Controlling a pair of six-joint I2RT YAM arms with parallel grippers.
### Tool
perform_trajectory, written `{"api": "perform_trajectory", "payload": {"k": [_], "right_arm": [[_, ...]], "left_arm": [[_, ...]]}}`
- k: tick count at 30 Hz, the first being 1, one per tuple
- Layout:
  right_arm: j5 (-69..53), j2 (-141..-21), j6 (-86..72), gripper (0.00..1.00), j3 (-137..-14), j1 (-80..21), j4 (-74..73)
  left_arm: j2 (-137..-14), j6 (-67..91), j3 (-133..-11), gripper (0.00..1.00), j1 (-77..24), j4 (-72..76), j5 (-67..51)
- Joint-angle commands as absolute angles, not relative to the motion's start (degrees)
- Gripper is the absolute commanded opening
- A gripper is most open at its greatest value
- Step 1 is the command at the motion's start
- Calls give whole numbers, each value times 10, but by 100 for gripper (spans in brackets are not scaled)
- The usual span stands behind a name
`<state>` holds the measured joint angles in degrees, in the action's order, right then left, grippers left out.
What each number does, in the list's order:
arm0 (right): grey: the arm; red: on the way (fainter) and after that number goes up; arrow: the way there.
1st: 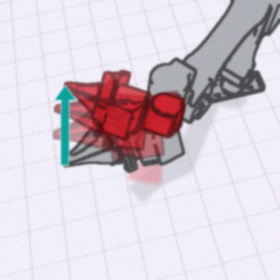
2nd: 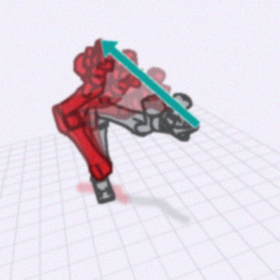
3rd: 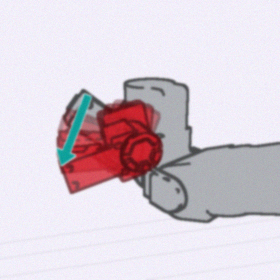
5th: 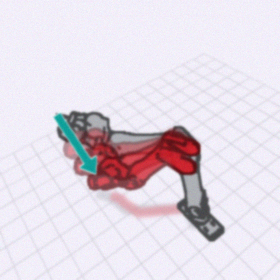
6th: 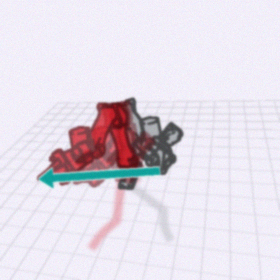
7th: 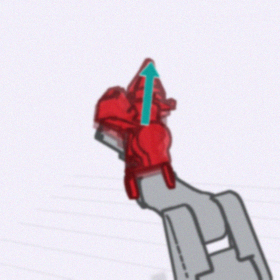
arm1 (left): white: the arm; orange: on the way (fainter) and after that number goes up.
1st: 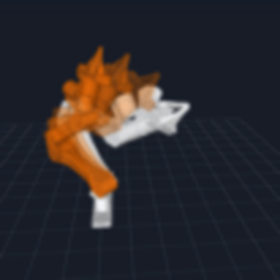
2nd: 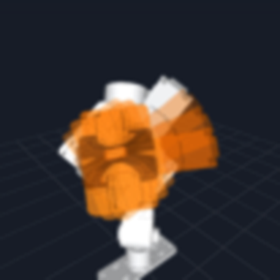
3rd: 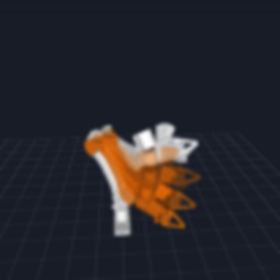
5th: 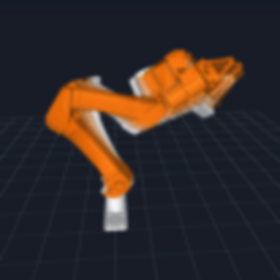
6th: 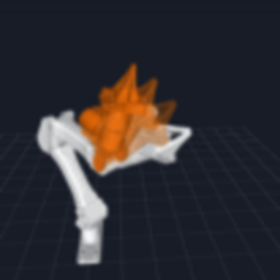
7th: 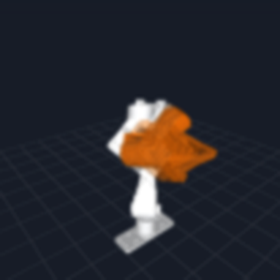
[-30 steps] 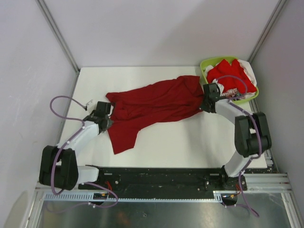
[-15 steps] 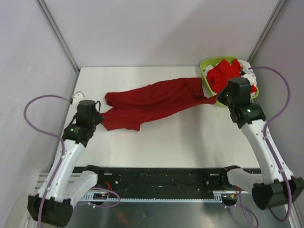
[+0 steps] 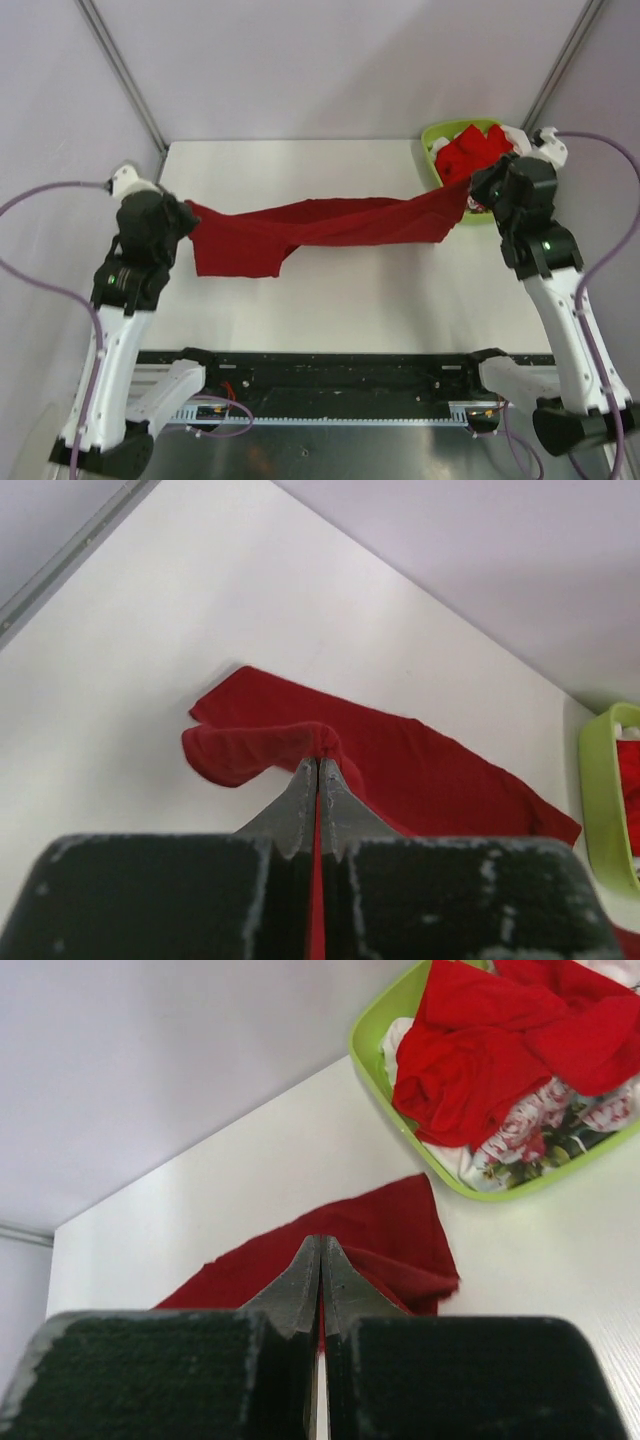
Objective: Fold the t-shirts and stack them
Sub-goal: Flatten out the tshirt
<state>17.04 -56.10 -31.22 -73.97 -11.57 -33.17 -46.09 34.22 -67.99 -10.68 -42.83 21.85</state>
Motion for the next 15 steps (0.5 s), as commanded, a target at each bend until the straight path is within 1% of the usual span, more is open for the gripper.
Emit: {"api": "perform_trajectory", "payload": {"k": [1,3,6,11,15], "right_arm": [[167,-667,-298,0,-764,-114,-209],[161,-723,-296,0,-781,-110,-159],[152,-821,-295,0,-845,-102,-114],[145,-977,-288,0,-1058,-90,-125],[150,-1032,-276,0,-1213,-86,-139]], "left_arm": [[-579,346,-742,0,-101,-370,217],[-648,344,-789,0,-101,-346,217],[-783,332,-908,0,-102,-323,213],[-967,281,-1181,0,-101,-319,185],[-1041,239,-1369,0,-101,-319,174]]}}
